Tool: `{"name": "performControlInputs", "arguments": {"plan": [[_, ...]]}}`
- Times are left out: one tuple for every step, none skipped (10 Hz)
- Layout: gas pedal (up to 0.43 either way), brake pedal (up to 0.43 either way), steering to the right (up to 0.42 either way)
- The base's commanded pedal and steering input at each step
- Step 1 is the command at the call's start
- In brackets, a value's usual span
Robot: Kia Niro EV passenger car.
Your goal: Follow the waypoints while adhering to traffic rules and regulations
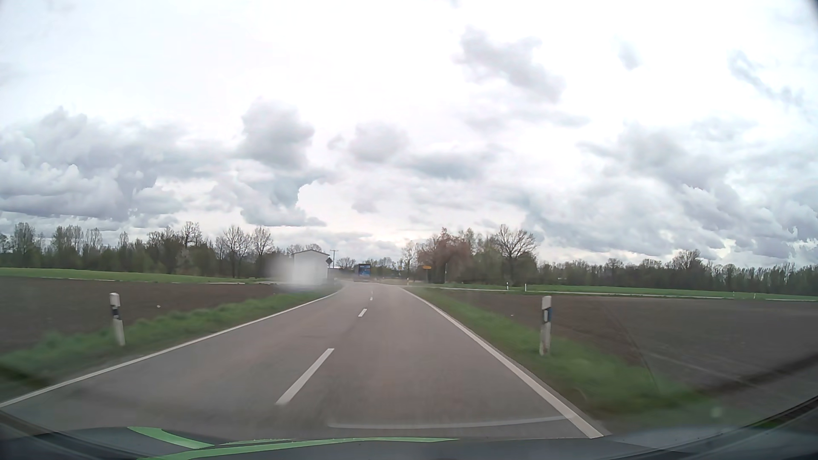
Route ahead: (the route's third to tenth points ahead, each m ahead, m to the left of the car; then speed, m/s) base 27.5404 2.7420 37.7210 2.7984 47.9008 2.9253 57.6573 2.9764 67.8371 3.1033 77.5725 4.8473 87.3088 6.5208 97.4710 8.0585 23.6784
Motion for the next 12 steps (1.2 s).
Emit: {"name": "performControlInputs", "arguments": {"plan": [[0.138,0.000,-0.006],[0.138,0.000,-0.006],[0.118,0.000,-0.006],[0.067,0.000,-0.006],[0.000,0.000,-0.006],[0.000,0.000,-0.006],[0.000,0.000,-0.006],[0.000,0.000,-0.006],[0.000,0.000,-0.005],[0.000,0.000,-0.005],[0.000,0.000,-0.006],[0.000,0.000,-0.006]]}}
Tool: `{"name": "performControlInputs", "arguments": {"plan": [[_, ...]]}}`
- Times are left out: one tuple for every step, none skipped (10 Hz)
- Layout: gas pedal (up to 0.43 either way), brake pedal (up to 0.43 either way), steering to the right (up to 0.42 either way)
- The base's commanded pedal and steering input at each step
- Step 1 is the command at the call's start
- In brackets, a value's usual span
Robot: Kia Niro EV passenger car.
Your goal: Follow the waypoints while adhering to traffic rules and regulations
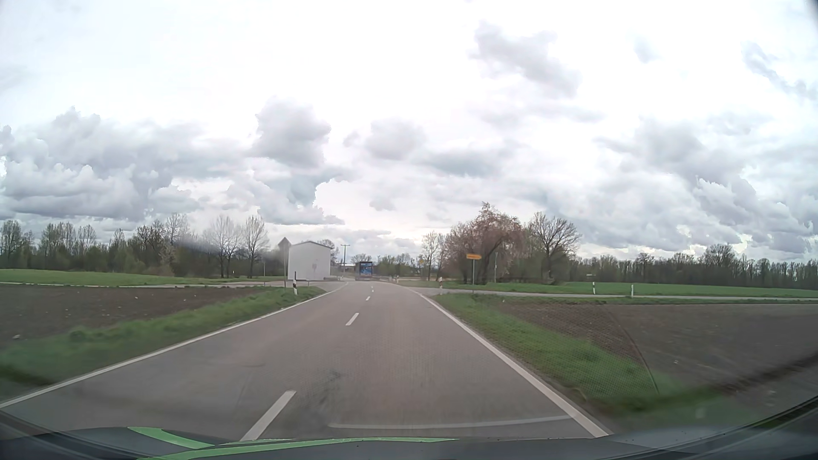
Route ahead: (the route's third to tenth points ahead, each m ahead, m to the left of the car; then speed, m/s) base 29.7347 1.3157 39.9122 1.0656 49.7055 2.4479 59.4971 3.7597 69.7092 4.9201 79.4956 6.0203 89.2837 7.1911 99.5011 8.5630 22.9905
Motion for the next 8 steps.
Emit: {"name": "performControlInputs", "arguments": {"plan": [[0.000,0.000,-0.006],[0.000,0.000,-0.006],[0.000,0.000,-0.005],[0.000,0.000,-0.005],[0.000,0.000,-0.005],[0.020,0.000,-0.006],[0.059,0.000,-0.006],[0.098,0.000,-0.006]]}}
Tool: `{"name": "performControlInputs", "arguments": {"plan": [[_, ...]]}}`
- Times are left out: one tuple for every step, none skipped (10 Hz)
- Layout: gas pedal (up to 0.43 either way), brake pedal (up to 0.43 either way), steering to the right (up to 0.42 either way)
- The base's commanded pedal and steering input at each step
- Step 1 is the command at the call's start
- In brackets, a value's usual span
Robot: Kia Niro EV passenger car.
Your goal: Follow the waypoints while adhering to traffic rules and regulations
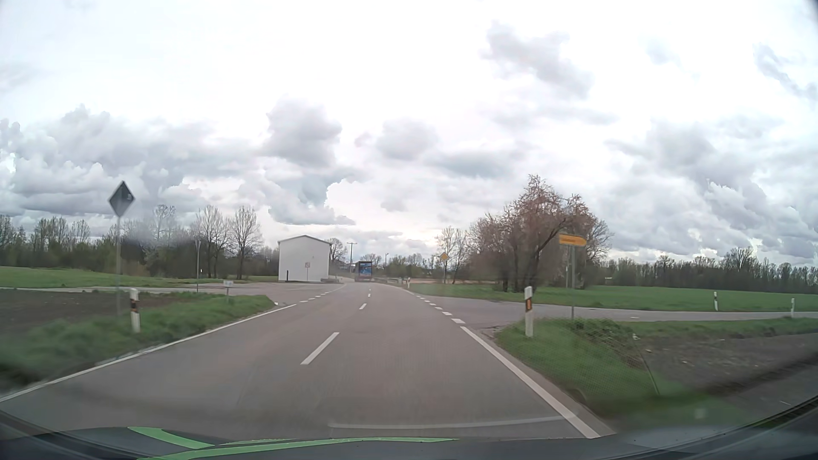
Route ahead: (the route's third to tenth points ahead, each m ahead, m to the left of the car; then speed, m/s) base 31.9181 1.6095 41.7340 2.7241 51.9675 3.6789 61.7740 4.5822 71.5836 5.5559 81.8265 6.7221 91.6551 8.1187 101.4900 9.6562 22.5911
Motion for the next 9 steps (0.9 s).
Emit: {"name": "performControlInputs", "arguments": {"plan": [[0.118,0.000,-0.006],[0.130,0.000,-0.006],[0.130,0.000,-0.006],[0.130,0.000,-0.006],[0.138,0.000,-0.006],[0.138,0.000,-0.006],[0.138,0.000,-0.006],[0.138,0.000,-0.007],[0.138,0.000,-0.006]]}}
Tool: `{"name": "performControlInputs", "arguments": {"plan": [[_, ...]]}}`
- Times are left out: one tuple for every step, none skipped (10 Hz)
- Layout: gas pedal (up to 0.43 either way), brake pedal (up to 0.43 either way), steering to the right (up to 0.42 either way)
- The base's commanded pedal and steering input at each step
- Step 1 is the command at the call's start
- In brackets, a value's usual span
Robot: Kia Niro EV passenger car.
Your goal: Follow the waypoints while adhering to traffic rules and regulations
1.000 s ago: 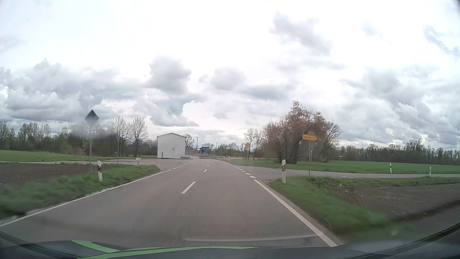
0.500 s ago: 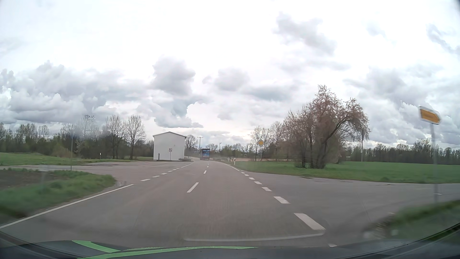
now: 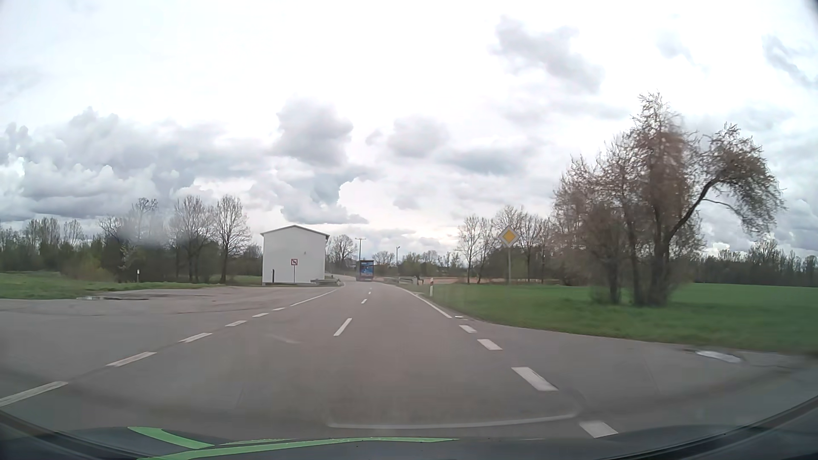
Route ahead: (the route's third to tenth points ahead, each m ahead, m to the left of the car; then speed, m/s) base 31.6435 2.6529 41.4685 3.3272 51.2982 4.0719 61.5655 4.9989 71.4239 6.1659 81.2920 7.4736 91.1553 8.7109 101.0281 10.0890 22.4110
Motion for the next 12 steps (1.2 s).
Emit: {"name": "performControlInputs", "arguments": {"plan": [[0.138,0.000,-0.007],[0.138,0.000,-0.008],[0.138,0.000,-0.008],[0.150,0.000,-0.008],[0.150,0.000,-0.008],[0.150,0.000,-0.008],[0.150,0.000,-0.008],[0.150,0.000,-0.008],[0.150,0.000,-0.008],[0.157,0.000,-0.008],[0.157,0.000,-0.008],[0.157,0.000,-0.008]]}}
